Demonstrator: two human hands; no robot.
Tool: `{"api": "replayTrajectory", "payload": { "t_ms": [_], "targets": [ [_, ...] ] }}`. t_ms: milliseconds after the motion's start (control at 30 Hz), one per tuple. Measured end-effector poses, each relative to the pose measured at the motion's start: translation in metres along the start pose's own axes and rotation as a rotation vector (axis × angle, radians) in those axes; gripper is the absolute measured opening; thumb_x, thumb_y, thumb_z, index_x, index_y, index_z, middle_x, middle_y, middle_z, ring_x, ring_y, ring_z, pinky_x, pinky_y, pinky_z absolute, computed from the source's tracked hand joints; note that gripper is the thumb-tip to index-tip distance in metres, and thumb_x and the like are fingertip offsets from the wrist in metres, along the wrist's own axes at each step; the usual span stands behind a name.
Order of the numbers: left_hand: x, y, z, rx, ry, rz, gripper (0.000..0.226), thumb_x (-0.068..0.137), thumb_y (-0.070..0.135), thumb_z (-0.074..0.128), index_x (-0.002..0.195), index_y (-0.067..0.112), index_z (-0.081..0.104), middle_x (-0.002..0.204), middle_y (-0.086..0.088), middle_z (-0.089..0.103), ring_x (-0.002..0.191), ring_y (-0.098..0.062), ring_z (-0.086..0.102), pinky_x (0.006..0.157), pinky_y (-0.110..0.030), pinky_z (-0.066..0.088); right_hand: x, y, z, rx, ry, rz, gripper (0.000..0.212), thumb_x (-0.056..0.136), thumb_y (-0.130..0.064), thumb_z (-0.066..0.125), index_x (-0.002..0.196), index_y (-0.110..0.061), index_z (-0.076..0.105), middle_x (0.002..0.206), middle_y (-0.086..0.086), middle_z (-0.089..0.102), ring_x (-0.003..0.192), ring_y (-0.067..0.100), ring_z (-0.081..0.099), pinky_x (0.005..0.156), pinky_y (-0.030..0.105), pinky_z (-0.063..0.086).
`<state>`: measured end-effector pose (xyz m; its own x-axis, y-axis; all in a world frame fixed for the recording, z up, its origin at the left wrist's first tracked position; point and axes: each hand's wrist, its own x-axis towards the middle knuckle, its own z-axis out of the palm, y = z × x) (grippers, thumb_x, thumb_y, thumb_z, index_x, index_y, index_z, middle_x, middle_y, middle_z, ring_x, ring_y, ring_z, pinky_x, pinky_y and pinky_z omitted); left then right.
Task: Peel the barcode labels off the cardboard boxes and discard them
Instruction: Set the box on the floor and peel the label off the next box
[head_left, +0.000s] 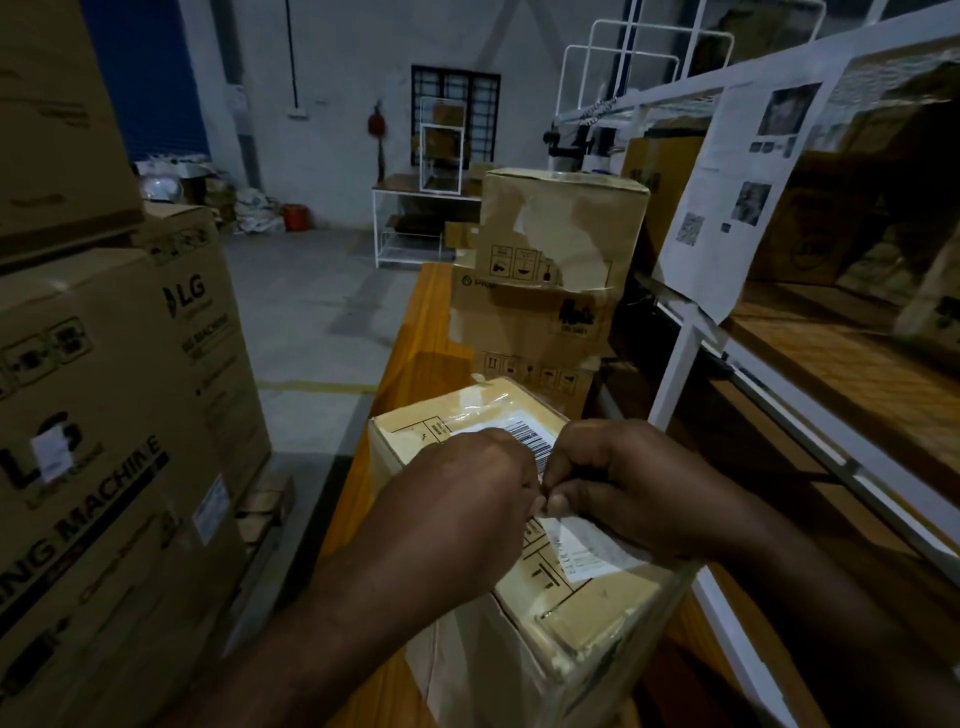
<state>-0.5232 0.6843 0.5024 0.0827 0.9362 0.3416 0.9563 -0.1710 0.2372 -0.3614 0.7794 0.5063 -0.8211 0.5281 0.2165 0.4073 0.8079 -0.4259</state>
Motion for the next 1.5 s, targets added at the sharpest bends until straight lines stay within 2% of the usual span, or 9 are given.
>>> {"api": "replayTrajectory", "payload": {
  "t_ms": [200,400,567,767,900,1000,1100,1200,1500],
  "targets": [
    [0.018,-0.022,-0.012,-0.234,-0.112,0.023,0.017,0.091,0.042,0.063,0.089,0.028,0.074,0.085,0.009,0.068,0.077,-0.004,0.062,0.066,-0.031,0.053,0.0,0.003,0.0,0.078,0.025,0.097,0.007,0.09,-0.02,0.065,0.086,-0.025,0.067,0.081,-0.004,0.065,0.075,0.007,0.061,0.063,0.028,0.052],
    [0.018,-0.05,0.0,-0.33,-0.248,0.125,0.057,0.077,0.057,0.073,0.127,0.031,0.063,0.128,0.021,0.057,0.116,0.002,0.053,0.096,-0.031,0.049,-0.001,0.007,-0.005,0.348,0.116,0.156,0.012,0.091,-0.014,0.063,0.083,-0.023,0.064,0.085,0.002,0.066,0.08,0.014,0.067,0.062,0.024,0.054],
    [0.025,-0.046,0.004,-0.306,-0.095,0.11,0.017,0.089,0.028,0.071,0.104,0.022,0.074,0.11,0.011,0.068,0.097,-0.002,0.059,0.08,-0.029,0.051,-0.002,0.008,-0.002,0.452,0.152,0.127,0.007,0.087,-0.015,0.064,0.083,-0.019,0.067,0.085,0.004,0.067,0.079,0.019,0.067,0.064,0.03,0.056],
    [0.027,-0.05,0.014,-0.335,0.032,0.056,0.017,0.091,0.025,0.068,0.077,0.034,0.067,0.073,0.017,0.062,0.072,0.002,0.058,0.059,-0.015,0.04,-0.006,0.013,-0.001,0.613,0.324,0.137,0.025,0.078,-0.046,0.07,0.094,-0.028,0.066,0.095,0.002,0.063,0.088,0.021,0.065,0.066,0.031,0.057],
    [0.02,-0.05,0.021,-0.405,0.177,0.046,0.039,0.09,0.02,0.07,0.064,0.044,0.054,0.062,0.023,0.055,0.068,0.003,0.057,0.054,-0.008,0.035,-0.008,0.005,0.002,0.222,0.25,0.191,0.054,0.064,-0.046,0.084,0.109,-0.049,0.054,0.112,-0.023,0.051,0.099,-0.008,0.051,0.072,0.015,0.051],
    [0.019,-0.05,0.022,-0.423,0.207,0.025,0.042,0.089,0.018,0.071,0.062,0.044,0.054,0.06,0.022,0.056,0.066,0.002,0.058,0.054,-0.009,0.036,0.004,0.001,0.011,0.066,0.325,0.137,0.027,0.077,-0.034,0.076,0.097,-0.043,0.059,0.103,-0.023,0.057,0.095,-0.004,0.057,0.074,0.03,0.056],
    [0.016,-0.056,0.016,-0.483,0.114,0.004,0.007,0.085,0.03,0.074,0.091,0.034,0.072,0.089,0.019,0.068,0.083,0.001,0.062,0.065,-0.02,0.05,0.01,0.002,0.013,0.169,0.422,0.133,0.018,0.084,-0.014,0.071,0.08,-0.031,0.067,0.089,-0.015,0.064,0.082,0.004,0.064,0.067,0.038,0.058],
    [0.011,-0.07,0.01,-0.35,-0.036,-0.055,0.06,0.076,0.061,0.073,0.129,0.034,0.06,0.129,0.025,0.055,0.111,0.005,0.053,0.09,-0.026,0.052,0.01,0.002,0.014,0.235,0.431,0.141,0.015,0.084,-0.012,0.071,0.078,-0.026,0.07,0.086,-0.011,0.067,0.079,0.008,0.065,0.065,0.041,0.057],
    [0.018,-0.068,-0.004,-0.231,-0.068,-0.08,0.054,0.077,0.06,0.072,0.121,0.029,0.068,0.118,0.015,0.065,0.099,-0.001,0.059,0.083,-0.031,0.053,0.016,0.008,0.012,0.527,0.466,0.258,0.011,0.084,-0.014,0.071,0.077,-0.022,0.073,0.08,-0.002,0.071,0.076,0.015,0.069,0.06,0.031,0.057]
  ]
}}
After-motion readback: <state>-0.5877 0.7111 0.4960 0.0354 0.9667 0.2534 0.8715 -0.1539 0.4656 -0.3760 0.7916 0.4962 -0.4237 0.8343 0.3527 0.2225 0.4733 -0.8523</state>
